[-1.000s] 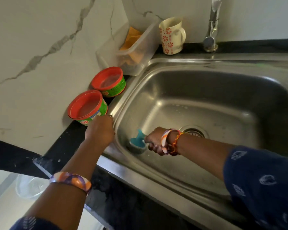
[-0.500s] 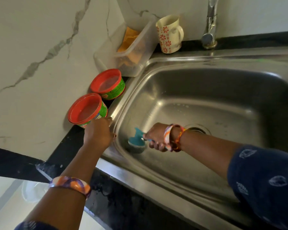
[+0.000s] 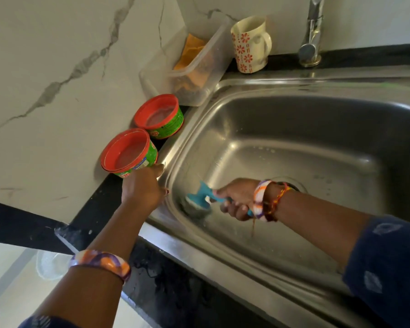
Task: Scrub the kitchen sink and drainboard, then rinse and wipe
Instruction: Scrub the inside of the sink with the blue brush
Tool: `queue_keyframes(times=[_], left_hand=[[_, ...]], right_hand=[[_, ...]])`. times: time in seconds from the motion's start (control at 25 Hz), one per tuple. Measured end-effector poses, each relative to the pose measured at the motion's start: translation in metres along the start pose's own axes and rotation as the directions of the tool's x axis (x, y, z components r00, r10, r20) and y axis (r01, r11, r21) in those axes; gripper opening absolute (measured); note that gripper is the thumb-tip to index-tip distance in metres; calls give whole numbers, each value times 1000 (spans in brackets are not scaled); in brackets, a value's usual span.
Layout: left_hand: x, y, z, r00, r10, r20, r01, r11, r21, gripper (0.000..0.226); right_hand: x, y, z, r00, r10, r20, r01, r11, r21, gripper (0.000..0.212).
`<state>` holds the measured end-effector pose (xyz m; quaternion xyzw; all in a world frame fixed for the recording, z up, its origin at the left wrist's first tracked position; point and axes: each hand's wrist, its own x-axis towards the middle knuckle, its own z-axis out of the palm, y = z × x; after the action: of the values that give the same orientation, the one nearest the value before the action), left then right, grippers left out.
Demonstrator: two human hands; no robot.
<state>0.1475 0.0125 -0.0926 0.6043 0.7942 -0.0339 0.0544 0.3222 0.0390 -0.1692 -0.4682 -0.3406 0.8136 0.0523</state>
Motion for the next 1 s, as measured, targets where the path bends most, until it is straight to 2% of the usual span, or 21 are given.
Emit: queue_keyframes(times=[0.04,0.08,0.16,0.2,0.24,0.32,0.36,0.44,0.52,0.6,0.68,0.76,0.84,0.88,0.96,1.0], left_hand=[[1,-1,0,1000,4,-2,-4,1000,9,64],[1,-1,-1,1000,-3,-5,3,1000,4,65],[-1,-1,0,1000,-20,4,20,1000,-10,64],[-1,-1,1,1000,-25,12,25,1000,-8,64],[-1,-1,1,1000,-25,15,25,1000,-6,65],[2,-1,-1,1000,-21,9,21,1000,-1,65],[2,-1,-2,1000,-17,14,17,1000,4,65],[0,-1,-3,999,-18,28,18,1000,-3,65],[-2,0,-1,999,-16,30,16,1000,0,65],[1,0,-2,999,-8,33,7,1000,13,66],[0,2,-3,999,7,38,-8,999,33,66],[-2,1,-3,999,36,36,-38,998,56,63],[-1,1,-3,998,54,40,-57,996,71,60],[-1,0,-3,997,61,41,-65,995,80,59],[-1,1,-4,996,81,42,-85,991,102,56],[-2,1,-5,996,83,38,-87,990,107,56]], right_hand=[[-1,-4,0,1000,-21,8,21,997,78,26],[1,-6,3,999,-39,-37,42,996,77,26],[10,2,7,983,-64,-171,47,994,-101,28],[13,5,7,980,-60,-191,35,991,-131,29],[16,4,5,982,-60,-178,43,994,-97,30],[15,-11,0,985,-89,-151,103,991,86,25],[14,-15,1,978,-102,-184,129,982,136,22],[18,-13,4,959,-102,-263,124,990,68,24],[20,-9,4,968,-103,-229,116,992,46,28],[21,-14,0,962,-162,-219,210,953,219,26],[13,-11,2,967,-141,-214,217,895,389,19],[11,3,11,989,-64,-132,109,923,369,19],[13,-2,7,994,-100,-51,112,898,426,27],[17,-15,-1,985,-157,-74,173,841,512,29],[14,-36,-11,954,-211,-213,299,711,636,29],[12,-35,-10,950,-213,-229,311,719,622,29]])
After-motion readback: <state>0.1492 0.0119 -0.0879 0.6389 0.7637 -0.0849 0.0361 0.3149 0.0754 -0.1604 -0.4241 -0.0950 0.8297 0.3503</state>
